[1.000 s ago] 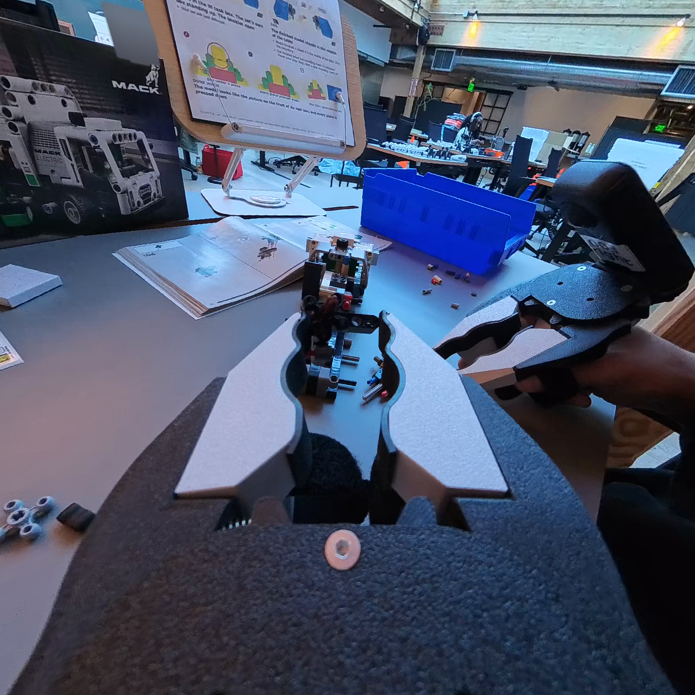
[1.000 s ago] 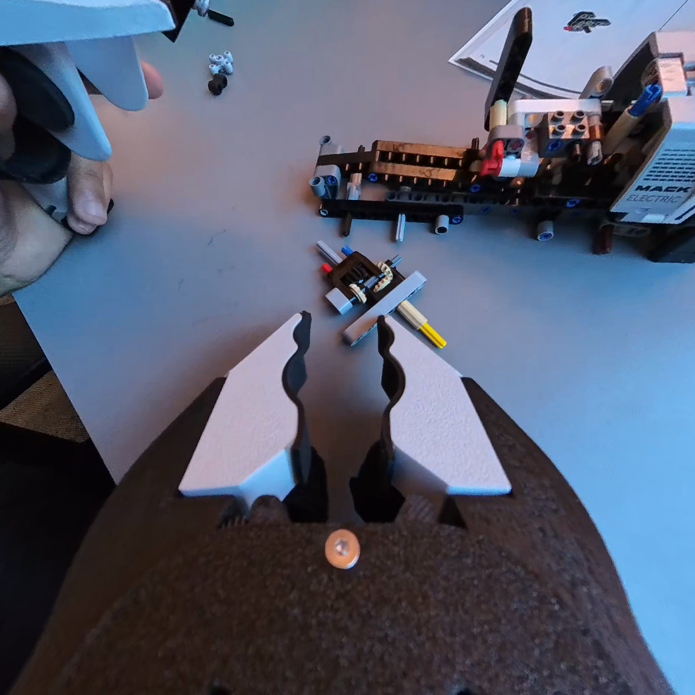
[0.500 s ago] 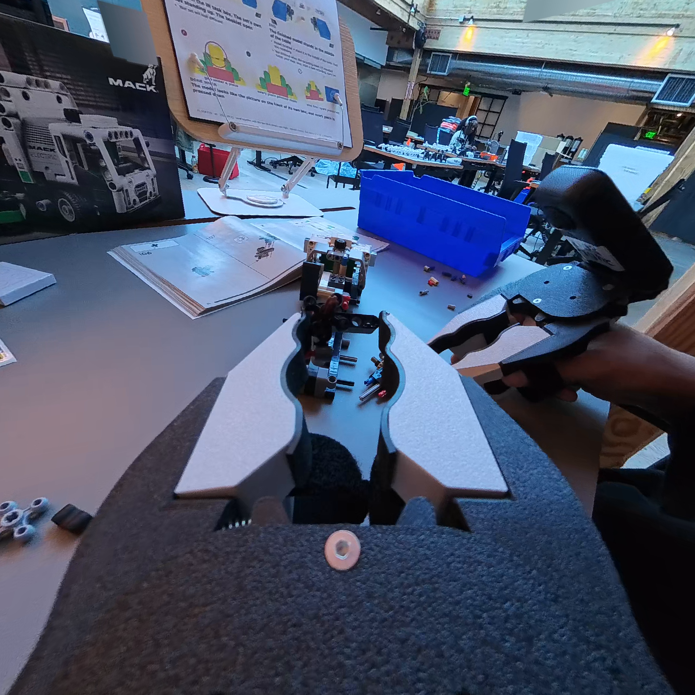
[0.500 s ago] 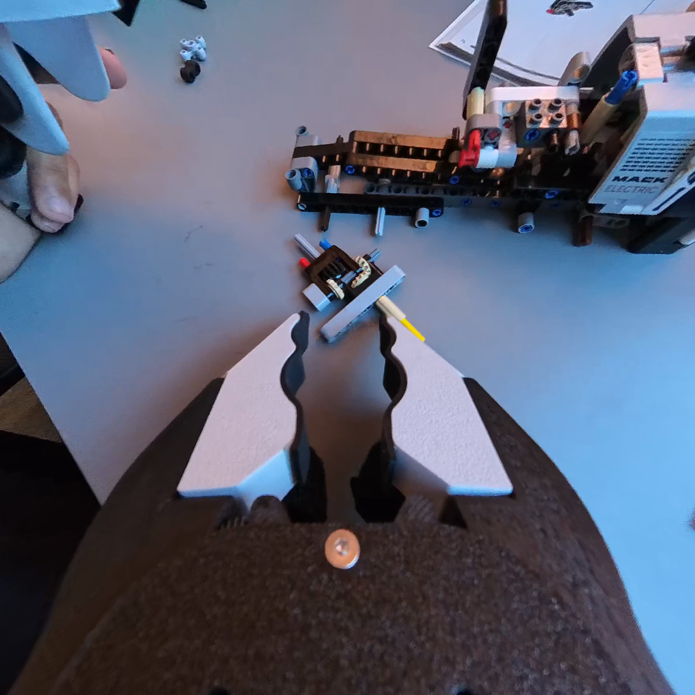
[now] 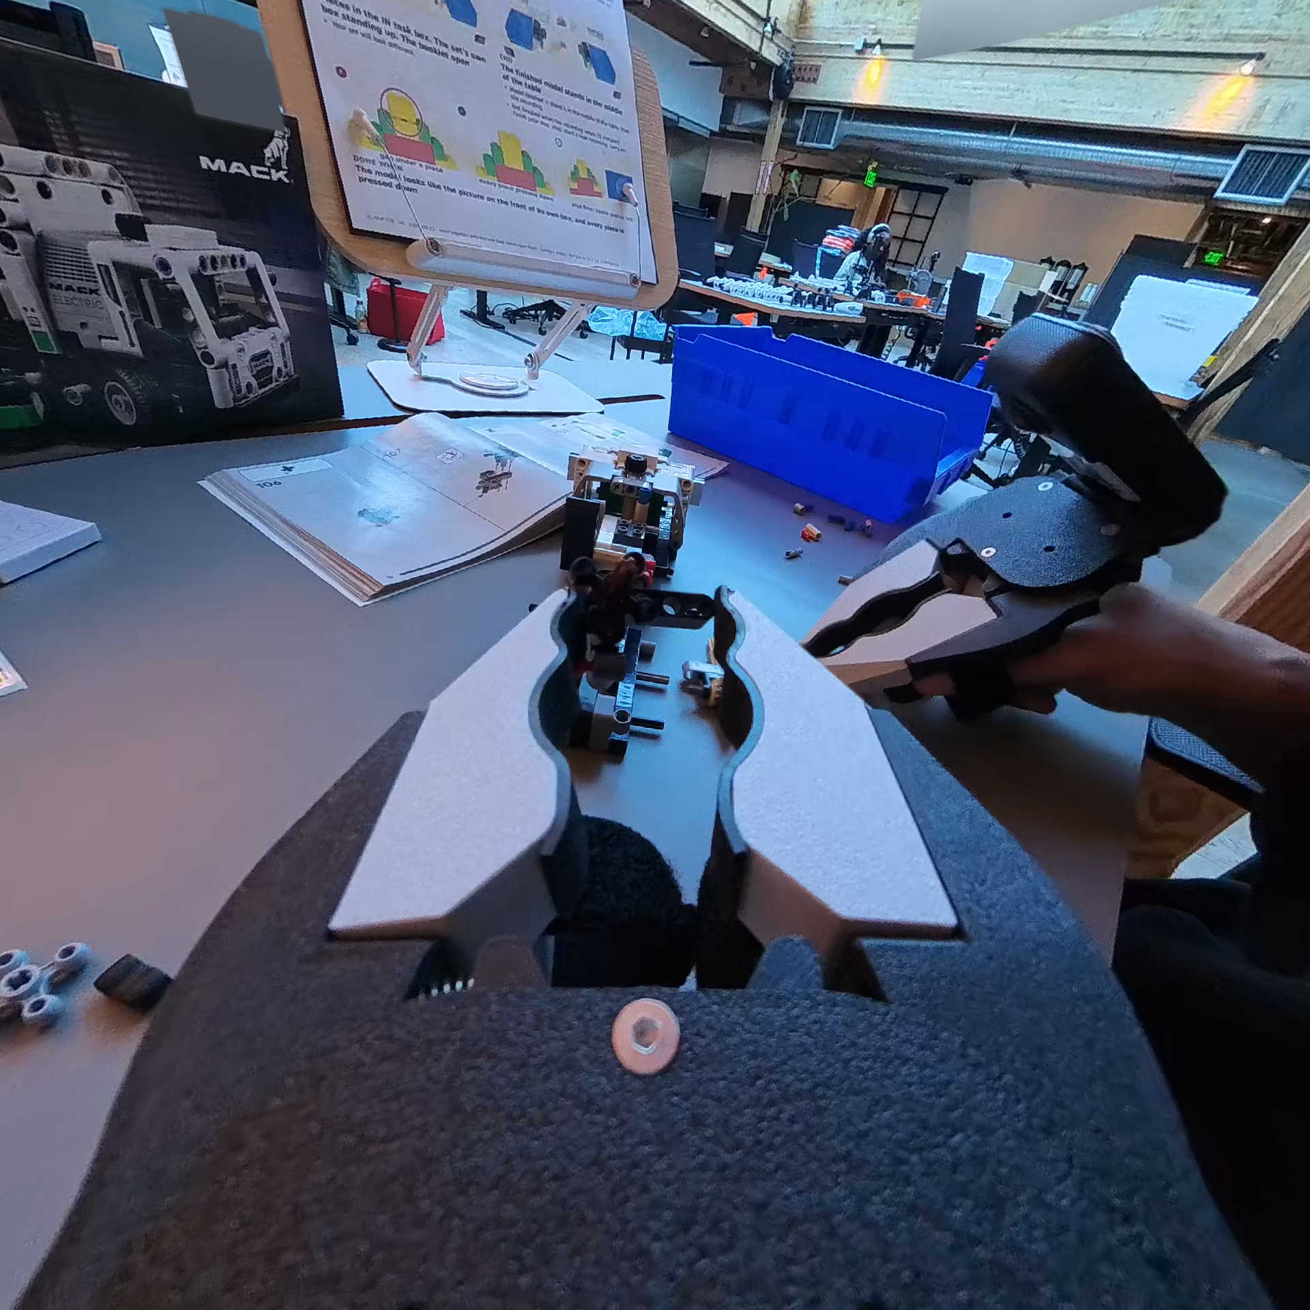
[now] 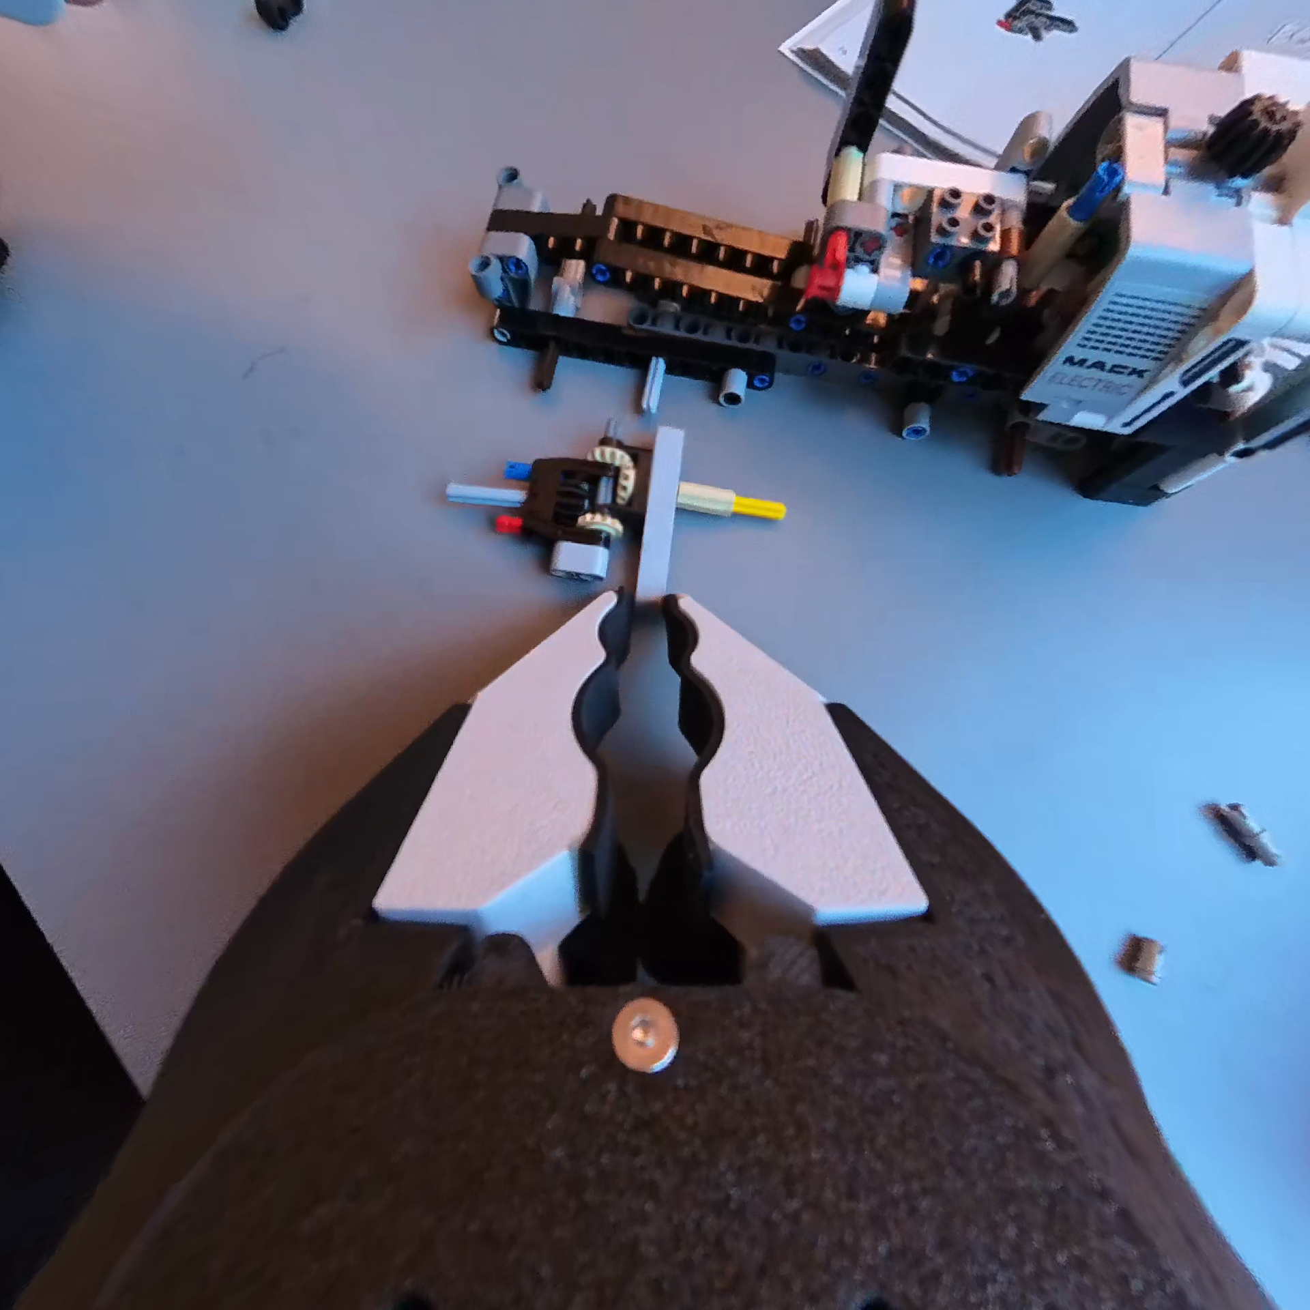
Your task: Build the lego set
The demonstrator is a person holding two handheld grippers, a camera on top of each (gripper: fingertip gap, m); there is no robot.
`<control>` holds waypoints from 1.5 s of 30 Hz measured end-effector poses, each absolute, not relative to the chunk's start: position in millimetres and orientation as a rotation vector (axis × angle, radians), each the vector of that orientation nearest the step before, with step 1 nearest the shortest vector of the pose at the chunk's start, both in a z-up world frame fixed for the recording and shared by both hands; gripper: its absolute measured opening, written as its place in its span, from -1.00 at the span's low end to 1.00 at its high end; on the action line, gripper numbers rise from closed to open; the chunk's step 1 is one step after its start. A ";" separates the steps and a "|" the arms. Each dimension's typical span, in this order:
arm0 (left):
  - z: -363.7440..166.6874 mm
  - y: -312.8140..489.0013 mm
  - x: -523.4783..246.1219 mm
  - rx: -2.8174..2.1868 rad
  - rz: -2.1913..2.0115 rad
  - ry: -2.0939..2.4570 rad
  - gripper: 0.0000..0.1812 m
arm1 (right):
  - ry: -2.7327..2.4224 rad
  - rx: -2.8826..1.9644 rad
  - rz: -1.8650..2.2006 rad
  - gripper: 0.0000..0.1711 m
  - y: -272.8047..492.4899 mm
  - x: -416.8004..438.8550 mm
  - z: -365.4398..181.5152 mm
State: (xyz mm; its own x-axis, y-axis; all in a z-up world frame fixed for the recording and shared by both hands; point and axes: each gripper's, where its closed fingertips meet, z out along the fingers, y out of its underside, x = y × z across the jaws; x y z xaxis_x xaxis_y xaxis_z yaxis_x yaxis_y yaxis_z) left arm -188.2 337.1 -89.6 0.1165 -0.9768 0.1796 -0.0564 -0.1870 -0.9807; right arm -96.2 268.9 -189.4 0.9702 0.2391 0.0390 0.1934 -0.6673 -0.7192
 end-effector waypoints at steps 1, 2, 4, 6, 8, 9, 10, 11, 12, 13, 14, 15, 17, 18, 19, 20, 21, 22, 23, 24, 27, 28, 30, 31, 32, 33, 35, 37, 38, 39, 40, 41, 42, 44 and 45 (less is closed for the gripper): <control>-89.9 336.7 -187.9 -1.446 -1.227 1.084 -0.64 | -0.316 -2.321 0.074 -0.87 267.4 -93.8 -189.2; -90.1 336.0 -187.6 -1.446 -1.229 1.087 -0.64 | -0.341 -2.319 0.086 -0.79 266.0 -94.4 -188.7; -90.2 335.1 -187.3 -1.443 -1.224 1.093 -0.64 | -0.366 -2.305 0.100 -0.70 264.8 -96.3 -186.9; -90.5 334.8 -187.0 -1.442 -1.218 1.096 -0.64 | -0.381 -2.283 0.132 -0.61 266.2 -104.4 -184.5; -90.5 334.4 -187.1 -1.441 -1.218 1.098 -0.64 | -0.382 -2.275 0.125 -0.51 269.3 -109.1 -183.8; -90.3 334.4 -187.2 -1.439 -1.218 1.097 -0.64 | -0.382 -2.269 0.128 -0.47 271.0 -111.5 -184.1; -90.0 334.5 -187.5 -1.437 -1.218 1.095 -0.64 | -0.380 -2.270 0.137 -0.45 272.5 -112.8 -185.2; -89.7 334.4 -187.7 -1.437 -1.220 1.092 -0.64 | -0.369 -2.280 0.145 -0.44 274.0 -112.1 -187.3; -89.7 334.1 -187.8 -1.438 -1.225 1.092 -0.64 | -0.358 -2.293 0.148 -0.44 275.4 -110.1 -189.5; -89.6 333.8 -188.0 -1.438 -1.230 1.092 -0.64 | -0.350 -2.289 0.152 -0.45 277.7 -108.5 -188.7; -89.4 333.5 -188.2 -1.437 -1.233 1.091 -0.64 | -0.350 -2.291 0.154 -0.46 279.5 -106.8 -188.9; -89.1 333.5 -188.2 -1.435 -1.233 1.091 -0.64 | -0.355 -2.292 0.152 -0.47 281.0 -105.7 -189.0; -89.0 333.2 -188.3 -1.434 -1.234 1.092 -0.64 | -0.381 -2.293 0.135 -0.57 283.2 -104.4 -189.3; -89.0 333.1 -188.2 -1.433 -1.234 1.093 -0.64 | -0.396 -2.288 0.132 -0.63 283.6 -104.9 -189.2; -89.0 332.9 -188.2 -1.432 -1.233 1.093 -0.64 | -0.391 -2.287 0.141 -0.63 284.4 -105.0 -189.2; -88.8 332.9 -188.3 -1.431 -1.232 1.092 -0.64 | -0.380 -2.288 0.151 -0.63 284.7 -104.8 -189.0; -88.6 333.0 -188.5 -1.430 -1.231 1.091 -0.64 | -0.374 -2.289 0.160 -0.63 284.8 -104.8 -188.9; -88.2 333.2 -188.8 -1.428 -1.230 1.088 -0.64 | -0.370 -2.289 0.166 -0.63 284.6 -104.5 -188.7; -88.0 333.4 -188.9 -1.428 -1.230 1.085 -0.64 | -0.358 -2.288 0.178 -0.64 284.3 -104.2 -188.1; -87.9 333.4 -189.0 -1.429 -1.231 1.084 -0.64 | -0.336 -2.281 0.203 -0.65 284.1 -104.1 -186.3; -89.5 330.9 -187.3 -1.432 -1.236 1.105 -0.64 | -0.241 -2.229 0.313 -0.74 283.2 -101.7 -172.1; -90.1 328.8 -186.0 -1.430 -1.238 1.117 -0.64 | -0.243 -2.237 0.323 -0.74 281.6 -99.8 -172.7; -92.1 324.1 -182.5 -1.423 -1.228 1.153 -0.64 | -0.270 -2.262 0.268 -0.75 279.5 -94.0 -178.4; -93.8 322.3 -180.8 -1.423 -1.214 1.170 -0.64 | -0.272 -2.256 0.266 -0.76 279.2 -94.2 -178.5; -94.7 319.8 -178.7 -1.420 -1.206 1.185 -0.64 | -0.272 -2.258 0.279 -0.76 278.5 -95.8 -178.6; -95.1 316.2 -176.2 -1.414 -1.209 1.199 -0.64 | -0.269 -2.258 0.291 -0.76 278.0 -97.0 -178.6; -98.5 309.1 -169.3 -1.424 -1.206 1.231 -0.64 | -0.274 -2.252 0.283 -0.76 277.9 -97.6 -178.4; -105.7 304.9 -160.7 -1.467 -1.171 1.258 -0.64 | -0.291 -2.246 0.263 -0.76 277.6 -98.9 -178.4; -109.8 302.3 -156.1 -1.491 -1.153 1.274 -0.64 | -0.297 -2.245 0.250 -0.76 277.6 -99.6 -178.3; -115.4 300.9 -151.8 -1.525 -1.122 1.291 -0.63 | -0.300 -2.243 0.238 -0.76 277.9 -100.0 -178.3; -121.9 298.9 -147.7 -1.558 -1.091 1.316 -0.63 | -0.303 -2.241 0.231 -0.76 278.0 -100.6 -178.3; -127.1 295.3 -143.4 -1.576 -1.070 1.347 -0.63 | -0.302 -2.241 0.226 -0.76 278.2 -100.8 -178.2; -130.2 292.1 -139.3 -1.582 -1.051 1.374 -0.63 | -0.298 -2.240 0.228 -0.76 278.4 -100.9 -178.3; -128.9 289.0 -131.7 -1.561 -1.000 1.395 -0.63 | -0.295 -2.235 0.240 -0.76 279.1 -101.0 -178.5; -128.1 287.5 -127.8 -1.554 -0.976 1.411 -0.63 | -0.292 -2.231 0.252 -0.75 279.6 -101.0 -178.6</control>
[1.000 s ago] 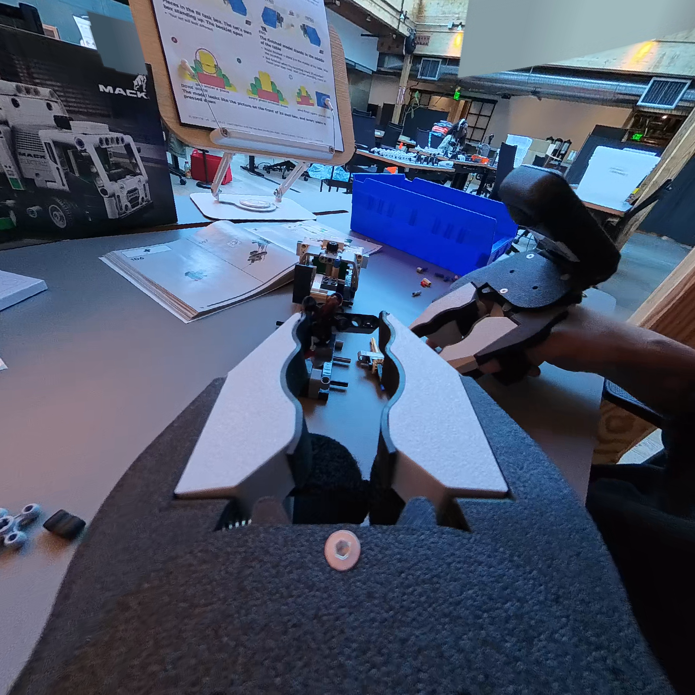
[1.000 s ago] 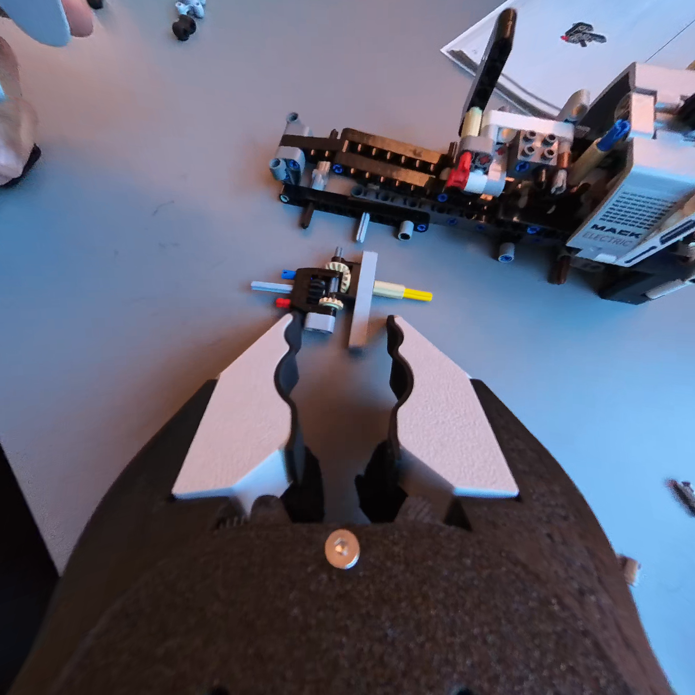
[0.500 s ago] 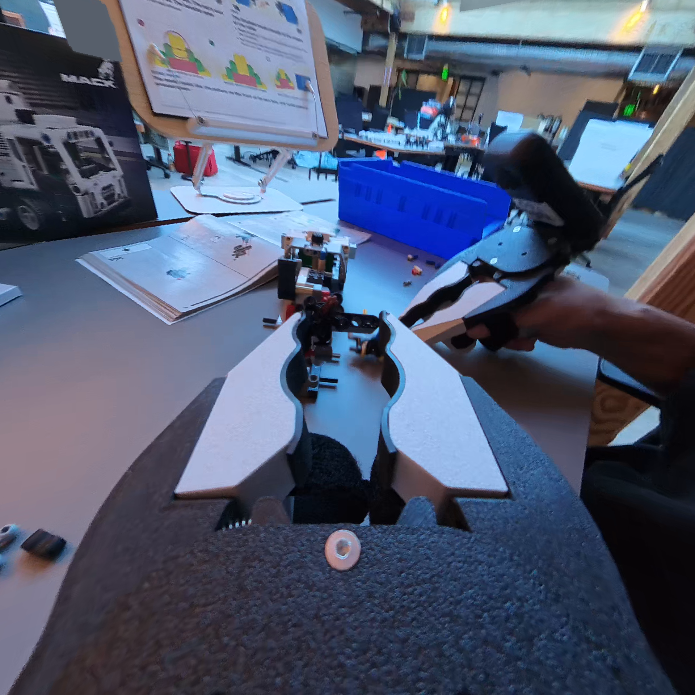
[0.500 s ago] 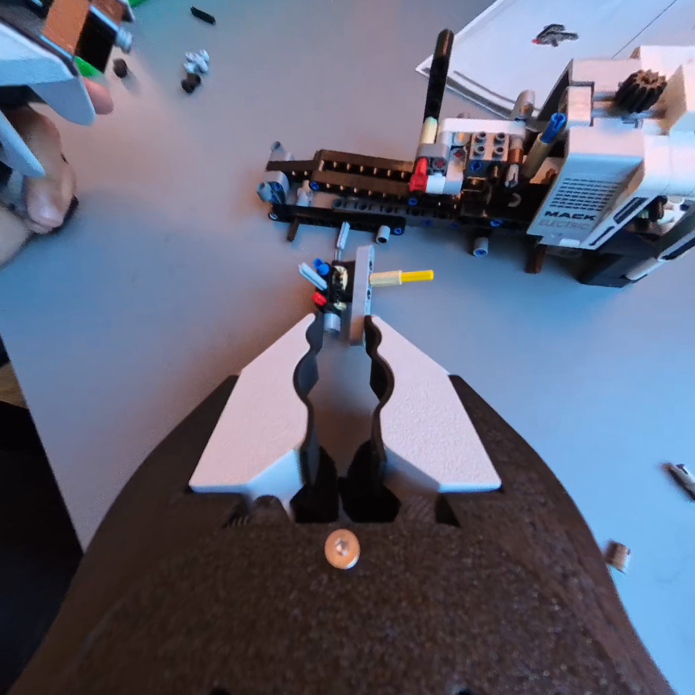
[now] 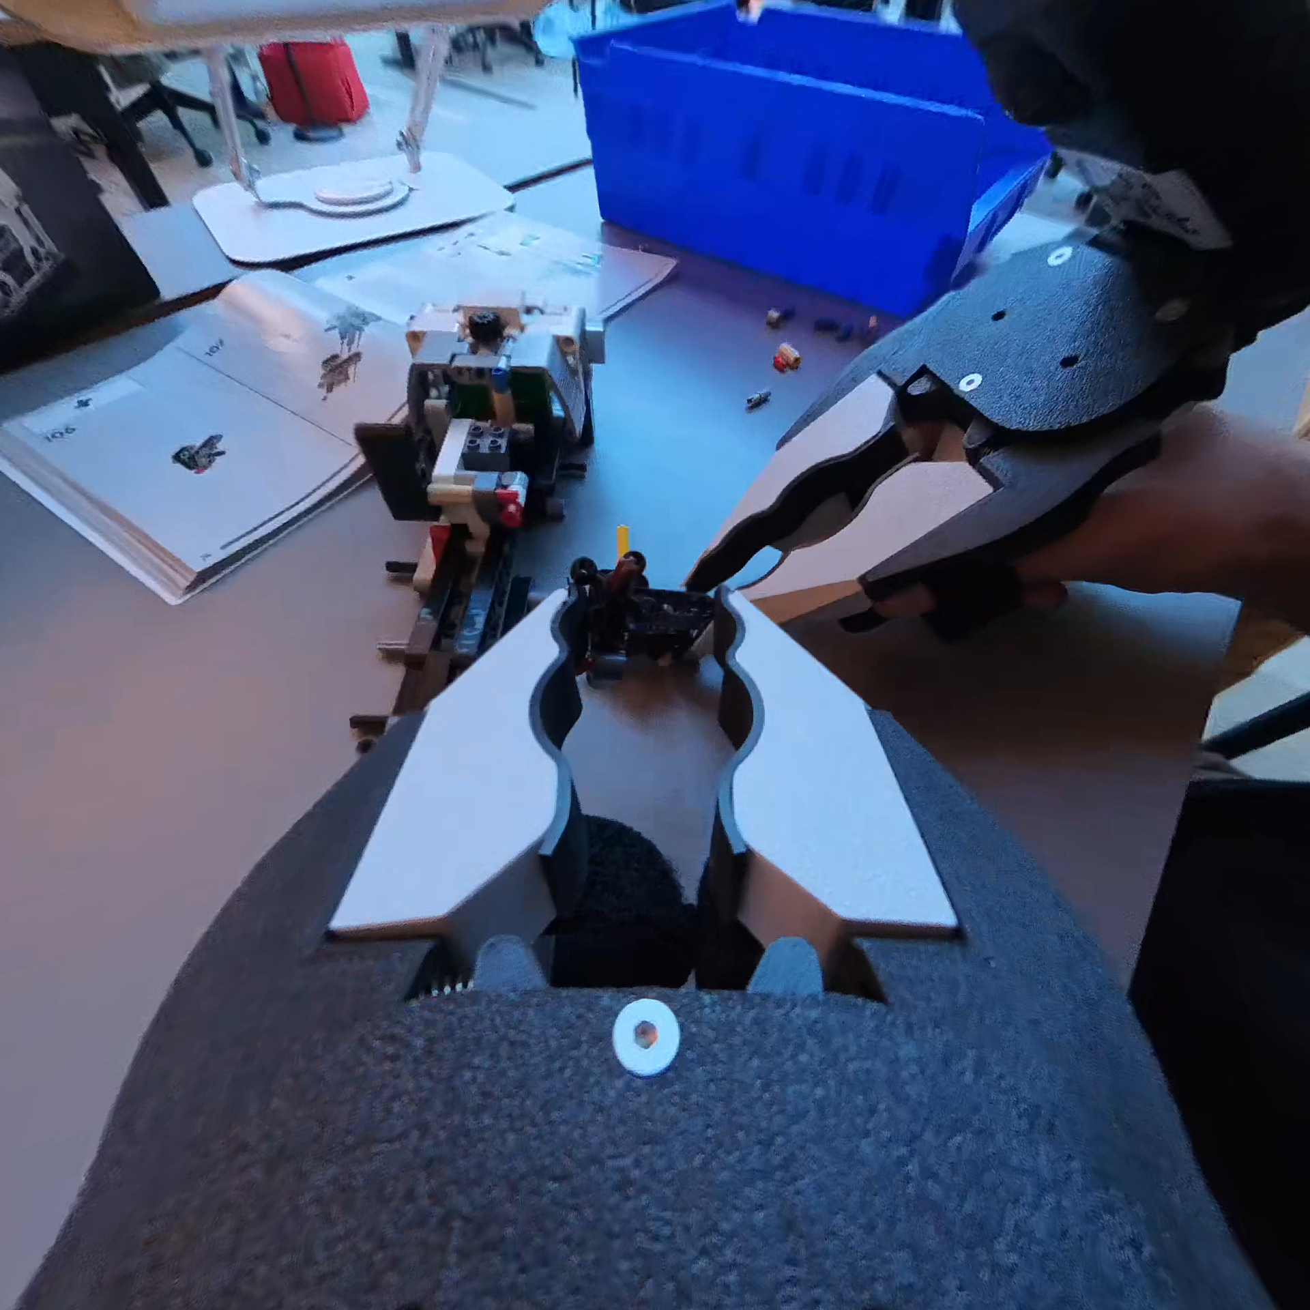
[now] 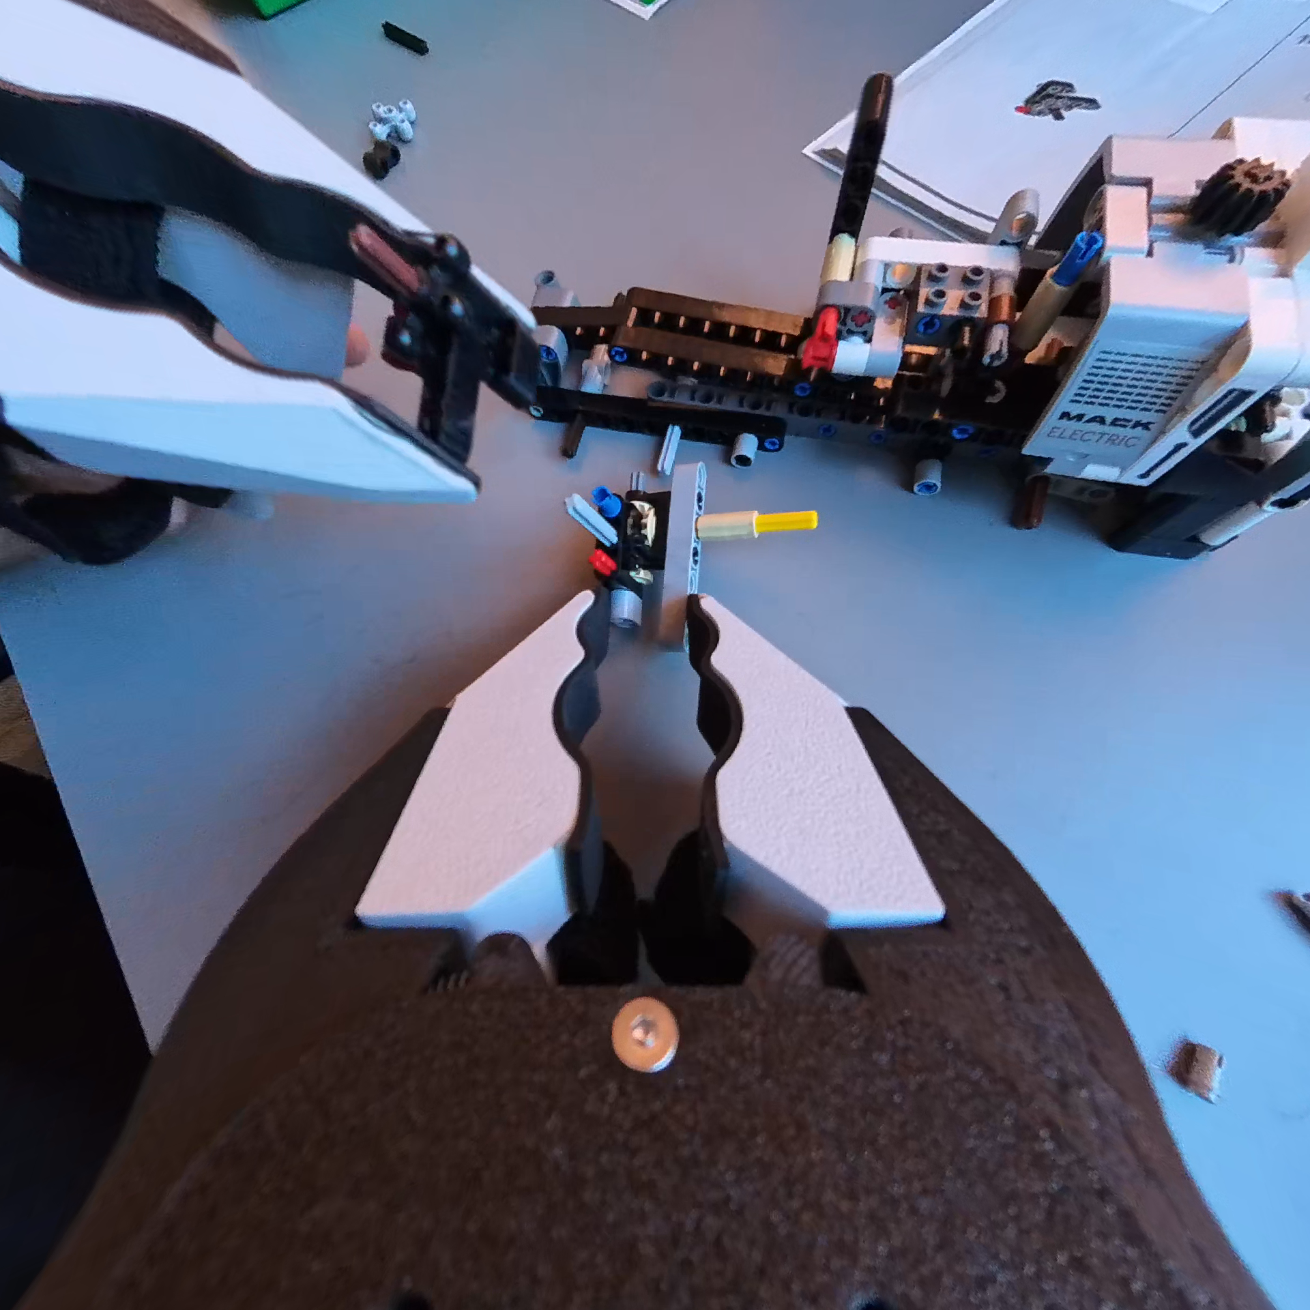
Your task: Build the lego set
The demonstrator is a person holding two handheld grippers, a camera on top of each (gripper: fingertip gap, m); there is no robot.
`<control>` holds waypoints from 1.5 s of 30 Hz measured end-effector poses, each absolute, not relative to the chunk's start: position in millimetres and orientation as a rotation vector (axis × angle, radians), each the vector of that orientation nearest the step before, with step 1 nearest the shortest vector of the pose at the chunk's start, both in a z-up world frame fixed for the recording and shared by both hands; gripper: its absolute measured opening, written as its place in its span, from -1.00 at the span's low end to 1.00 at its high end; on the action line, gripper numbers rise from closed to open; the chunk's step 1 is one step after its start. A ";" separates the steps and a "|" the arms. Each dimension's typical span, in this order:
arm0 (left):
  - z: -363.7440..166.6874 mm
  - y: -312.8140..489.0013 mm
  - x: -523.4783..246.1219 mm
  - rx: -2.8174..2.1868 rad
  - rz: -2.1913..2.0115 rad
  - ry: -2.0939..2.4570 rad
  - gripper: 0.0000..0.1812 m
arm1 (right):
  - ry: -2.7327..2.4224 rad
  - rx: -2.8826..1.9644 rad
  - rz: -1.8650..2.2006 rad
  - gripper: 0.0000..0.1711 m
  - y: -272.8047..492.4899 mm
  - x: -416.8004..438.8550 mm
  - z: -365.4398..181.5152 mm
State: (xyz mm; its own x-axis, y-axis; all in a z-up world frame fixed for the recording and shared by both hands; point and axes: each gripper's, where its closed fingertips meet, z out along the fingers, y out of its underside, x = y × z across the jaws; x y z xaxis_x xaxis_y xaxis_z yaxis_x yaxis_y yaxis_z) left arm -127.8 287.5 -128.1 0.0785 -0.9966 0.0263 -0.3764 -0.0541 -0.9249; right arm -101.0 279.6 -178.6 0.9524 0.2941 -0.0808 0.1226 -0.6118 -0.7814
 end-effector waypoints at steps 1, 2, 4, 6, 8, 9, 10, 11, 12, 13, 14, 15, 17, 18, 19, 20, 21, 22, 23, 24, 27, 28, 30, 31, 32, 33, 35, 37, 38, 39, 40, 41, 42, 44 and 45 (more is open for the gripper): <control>-129.8 286.4 -124.3 -1.564 -0.944 1.438 -0.63 | -0.289 -2.229 0.266 -0.75 280.2 -101.1 -178.7; -133.4 286.3 -121.1 -1.579 -0.902 1.469 -0.63 | -0.287 -2.231 0.277 -0.75 280.5 -100.9 -178.8; -137.7 284.9 -115.0 -1.586 -0.844 1.507 -0.63 | -0.293 -2.231 0.284 -0.75 281.1 -101.0 -178.7; -137.6 282.3 -109.4 -1.592 -0.836 1.510 -0.63 | -0.300 -2.226 0.281 -0.75 281.7 -101.4 -178.9; -138.7 281.7 -106.2 -1.608 -0.825 1.507 -0.63 | -0.300 -2.224 0.286 -0.75 281.5 -101.9 -179.0; -139.8 282.7 -105.3 -1.612 -0.809 1.507 -0.63 | -0.300 -2.224 0.293 -0.75 281.1 -102.3 -179.1; -141.9 282.8 -104.4 -1.618 -0.796 1.514 -0.63 | -0.299 -2.225 0.299 -0.75 280.7 -102.7 -179.2; -143.7 282.5 -103.4 -1.624 -0.791 1.520 -0.63 | -0.297 -2.226 0.303 -0.75 280.3 -102.9 -179.2; -144.3 281.7 -102.3 -1.626 -0.792 1.522 -0.63 | -0.296 -2.226 0.307 -0.75 280.0 -102.9 -179.2; -144.5 281.1 -101.5 -1.628 -0.790 1.524 -0.63 | -0.293 -2.227 0.310 -0.75 279.8 -102.8 -179.2; -144.5 281.3 -101.3 -1.634 -0.779 1.523 -0.63 | -0.290 -2.228 0.315 -0.75 279.6 -102.7 -179.3; -144.3 282.1 -101.5 -1.637 -0.761 1.522 -0.63 | -0.287 -2.229 0.323 -0.75 279.5 -102.7 -179.4; -144.2 282.9 -101.9 -1.636 -0.722 1.530 -0.63 | -0.282 -2.230 0.334 -0.75 279.2 -102.6 -179.4; -143.7 283.9 -102.2 -1.634 -0.697 1.532 -0.63 | -0.281 -2.231 0.335 -0.75 279.1 -102.6 -179.4; -143.3 285.0 -102.4 -1.629 -0.673 1.533 -0.63 | -0.282 -2.231 0.335 -0.75 279.0 -102.5 -179.5; -143.1 285.6 -102.3 -1.623 -0.656 1.537 -0.63 | -0.281 -2.231 0.336 -0.75 278.8 -102.5 -179.5; -143.1 285.8 -102.2 -1.619 -0.645 1.542 -0.63 | -0.280 -2.232 0.338 -0.75 278.9 -102.5 -179.6; -143.1 285.9 -101.9 -1.617 -0.641 1.546 -0.63 | -0.279 -2.233 0.340 -0.75 278.9 -102.5 -179.7; -143.1 285.9 -101.8 -1.618 -0.645 1.547 -0.63 | -0.278 -2.233 0.343 -0.75 278.9 -102.4 -179.8; -143.2 286.0 -101.7 -1.624 -0.653 1.546 -0.63 | -0.276 -2.233 0.346 -0.75 278.9 -102.4 -179.8; -143.0 286.6 -102.7 -1.630 -0.671 1.543 -0.63 | -0.275 -2.235 0.350 -0.75 278.9 -102.4 -180.0; -142.9 287.2 -103.3 -1.632 -0.668 1.542 -0.63 | -0.274 -2.235 0.351 -0.75 278.9 -102.4 -180.0; -143.1 286.4 -103.8 -1.628 -0.669 1.551 -0.63 | -0.273 -2.236 0.353 -0.75 278.8 -102.4 -180.2; -143.1 286.0 -103.5 -1.625 -0.675 1.551 -0.63 | -0.273 -2.236 0.353 -0.75 278.9 -102.4 -180.2; -143.0 285.9 -103.1 -1.622 -0.680 1.549 -0.63 | -0.273 -2.237 0.353 -0.75 278.9 -102.4 -180.2; -143.0 285.8 -102.7 -1.621 -0.687 1.547 -0.63 | -0.273 -2.237 0.353 -0.75 278.8 -102.4 -180.4; -142.9 286.1 -102.8 -1.622 -0.690 1.547 -0.63 | -0.272 -2.237 0.356 -0.75 278.8 -102.4 -180.4; -143.0 286.2 -103.5 -1.617 -0.681 1.556 -0.63 | -0.271 -2.238 0.361 -0.74 278.7 -102.4 -180.4; -143.1 285.4 -103.6 -1.610 -0.681 1.564 -0.63 | -0.273 -2.238 0.361 -0.74 278.7 -102.5 -180.5; -144.0 283.8 -103.6 -1.606 -0.685 1.581 -0.63 | -0.274 -2.238 0.361 -0.75 278.6 -102.5 -180.5; -145.3 282.5 -103.5 -1.603 -0.688 1.597 -0.63 | -0.275 -2.238 0.363 -0.74 278.5 -102.6 -180.5; -145.8 282.2 -103.3 -1.596 -0.688 1.605 -0.63 | -0.276 -2.238 0.365 -0.74 278.4 -102.7 -180.5; -145.7 282.3 -103.1 -1.585 -0.685 1.612 -0.63 | -0.277 -2.238 0.364 -0.74 278.3 -102.6 -180.5; -145.8 282.4 -102.6 -1.567 -0.677 1.630 -0.63 | -0.278 -2.239 0.364 -0.74 278.2 -102.6 -180.6; -146.4 282.9 -102.6 -1.565 -0.670 1.639 -0.63 | -0.280 -2.239 0.366 -0.74 278.1 -102.8 -180.6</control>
